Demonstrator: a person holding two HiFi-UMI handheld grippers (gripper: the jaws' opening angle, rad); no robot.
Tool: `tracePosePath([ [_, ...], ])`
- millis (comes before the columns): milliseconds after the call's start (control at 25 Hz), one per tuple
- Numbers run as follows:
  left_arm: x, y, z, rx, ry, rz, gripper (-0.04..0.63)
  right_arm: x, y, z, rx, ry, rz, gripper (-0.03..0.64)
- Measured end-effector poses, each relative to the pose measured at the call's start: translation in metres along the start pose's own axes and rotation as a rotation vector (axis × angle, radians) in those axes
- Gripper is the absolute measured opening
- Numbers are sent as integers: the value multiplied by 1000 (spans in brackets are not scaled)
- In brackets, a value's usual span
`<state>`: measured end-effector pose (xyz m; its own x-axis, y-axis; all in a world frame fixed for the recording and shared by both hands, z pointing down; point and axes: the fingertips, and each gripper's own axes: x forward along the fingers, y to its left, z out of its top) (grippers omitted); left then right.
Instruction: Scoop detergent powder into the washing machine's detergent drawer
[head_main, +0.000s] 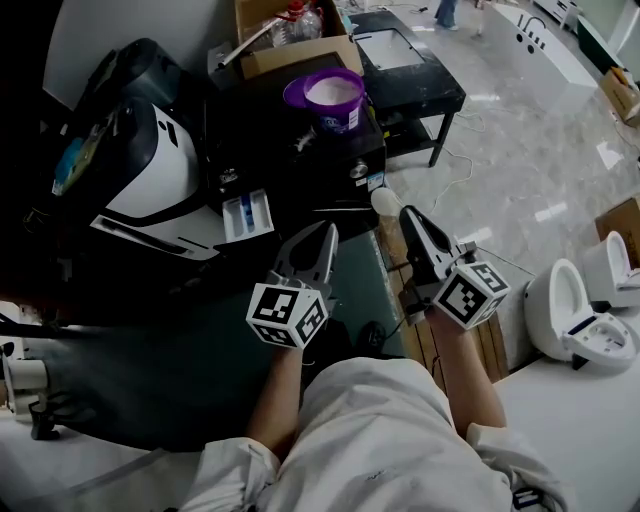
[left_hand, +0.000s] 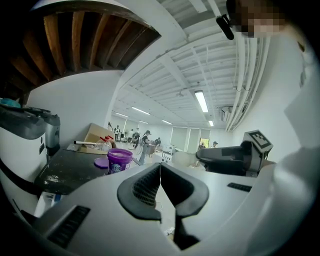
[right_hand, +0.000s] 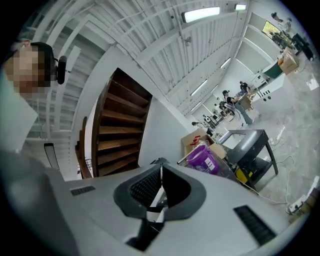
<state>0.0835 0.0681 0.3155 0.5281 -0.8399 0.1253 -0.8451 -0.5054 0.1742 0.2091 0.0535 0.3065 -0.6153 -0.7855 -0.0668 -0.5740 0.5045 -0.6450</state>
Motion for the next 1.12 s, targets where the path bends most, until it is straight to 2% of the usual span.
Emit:
tracePosePath([
  [680,10,6,-6,1,7,12,20,5,-11,1,17,-8,-23,11],
  [1120,32,40,4,4,0,18,20,51,-17,10,15,-2,-14,11],
])
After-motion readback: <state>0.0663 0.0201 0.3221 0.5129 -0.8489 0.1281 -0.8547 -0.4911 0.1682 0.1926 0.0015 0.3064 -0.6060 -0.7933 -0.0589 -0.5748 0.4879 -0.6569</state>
